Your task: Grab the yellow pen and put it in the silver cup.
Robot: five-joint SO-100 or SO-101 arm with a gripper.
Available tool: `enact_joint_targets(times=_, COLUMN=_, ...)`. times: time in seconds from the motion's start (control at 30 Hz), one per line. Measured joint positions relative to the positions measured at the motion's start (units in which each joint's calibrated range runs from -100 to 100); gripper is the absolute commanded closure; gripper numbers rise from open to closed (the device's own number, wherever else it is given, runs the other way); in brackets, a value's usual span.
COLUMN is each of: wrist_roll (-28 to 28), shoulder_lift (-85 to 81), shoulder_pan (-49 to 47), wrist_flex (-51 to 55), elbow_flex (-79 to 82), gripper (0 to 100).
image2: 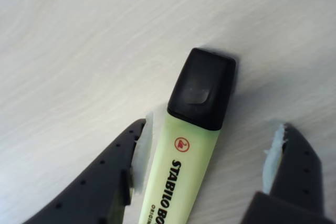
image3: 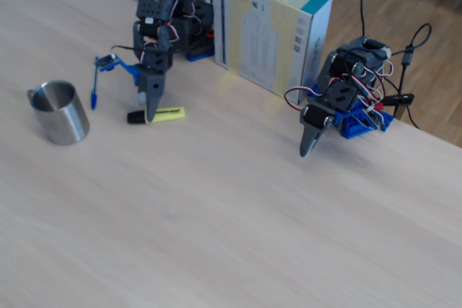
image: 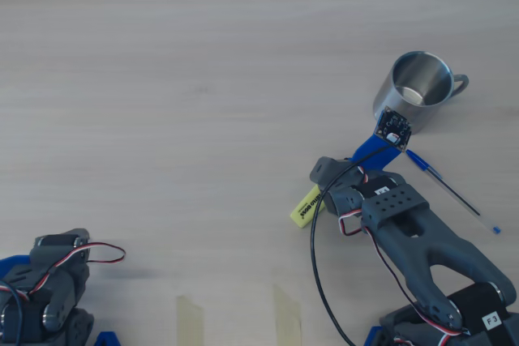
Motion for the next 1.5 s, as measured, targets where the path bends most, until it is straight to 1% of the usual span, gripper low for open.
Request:
enact_joint_targets(times=0.23, wrist_roll=0.0, shoulder_lift=0.0, shoulder_pan=0.0, wrist_flex=0.0, elbow_flex=0.0, gripper=66)
enact_joint_targets(times=0.3, wrist_roll=0.0, shoulder_lift=0.0, shoulder_pan=0.0, wrist_flex=0.0, elbow_flex=0.0, gripper=69)
enact_joint_targets(times=0.4, wrist_roll=0.0, shoulder_lift=0.0, shoulder_pan=0.0, wrist_flex=0.3, elbow_flex=0.2, gripper=77)
enact_joint_targets(times=0.5, wrist_roll=0.0, shoulder_lift=0.0, shoulder_pan=0.9, wrist_flex=0.0, elbow_flex=0.3, gripper=81)
enact_joint_targets(times=0.6, wrist_roll=0.0, shoulder_lift=0.0, shoulder_pan=1.0, wrist_flex=0.1, elbow_flex=0.5, gripper=81)
enact_joint_targets(times=0.9, wrist_roll=-1.4, shoulder_lift=0.1, shoulder_pan=1.0, wrist_flex=0.1, elbow_flex=0.7, gripper=87)
enact_joint_targets(times=1.13, wrist_roll=-1.4, shoulder_lift=0.2, shoulder_pan=1.0, wrist_flex=0.1, elbow_flex=0.7, gripper=87)
enact_joint_targets(times=1.27, wrist_roll=-1.4, shoulder_lift=0.2, shoulder_pan=1.0, wrist_flex=0.1, elbow_flex=0.8, gripper=94)
enact_joint_targets(times=1.5, wrist_roll=-1.5, shoulder_lift=0.2, shoulder_pan=0.4, wrist_flex=-0.1, elbow_flex=0.7, gripper=98)
